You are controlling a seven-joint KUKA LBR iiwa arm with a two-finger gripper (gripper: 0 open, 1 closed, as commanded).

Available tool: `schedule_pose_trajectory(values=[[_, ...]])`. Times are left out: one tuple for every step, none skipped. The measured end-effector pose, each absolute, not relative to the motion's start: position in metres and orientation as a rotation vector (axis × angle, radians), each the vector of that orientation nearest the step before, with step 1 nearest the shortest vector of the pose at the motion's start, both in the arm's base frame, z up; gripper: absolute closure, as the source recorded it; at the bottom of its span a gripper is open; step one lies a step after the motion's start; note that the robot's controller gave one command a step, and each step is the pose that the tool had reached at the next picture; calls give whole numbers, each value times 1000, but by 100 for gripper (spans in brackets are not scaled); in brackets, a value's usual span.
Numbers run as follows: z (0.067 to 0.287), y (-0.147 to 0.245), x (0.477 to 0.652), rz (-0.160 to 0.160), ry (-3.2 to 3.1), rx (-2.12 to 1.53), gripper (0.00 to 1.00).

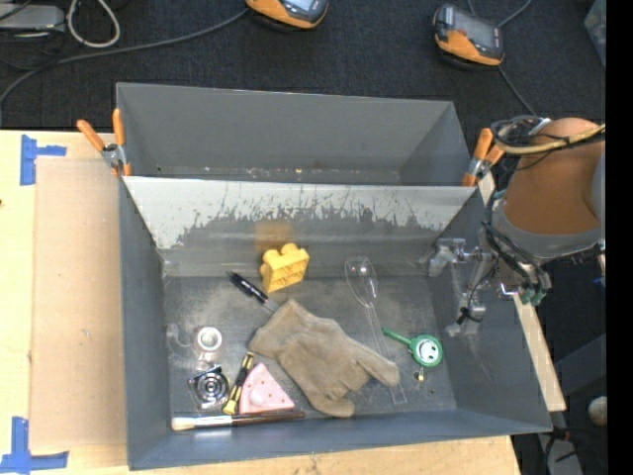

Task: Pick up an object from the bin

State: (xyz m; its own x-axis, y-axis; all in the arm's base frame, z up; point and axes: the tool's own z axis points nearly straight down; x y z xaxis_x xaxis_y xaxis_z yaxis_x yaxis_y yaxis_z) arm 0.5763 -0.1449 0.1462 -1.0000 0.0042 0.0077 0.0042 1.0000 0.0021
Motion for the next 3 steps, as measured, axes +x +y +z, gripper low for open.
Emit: schedule_pose_trajectory(values=[[151, -144, 578, -1, -3141, 3, 0], [67, -155, 547, -5, -3116, -305, 0], [126, -155, 546, -1, -3133, -296, 0]])
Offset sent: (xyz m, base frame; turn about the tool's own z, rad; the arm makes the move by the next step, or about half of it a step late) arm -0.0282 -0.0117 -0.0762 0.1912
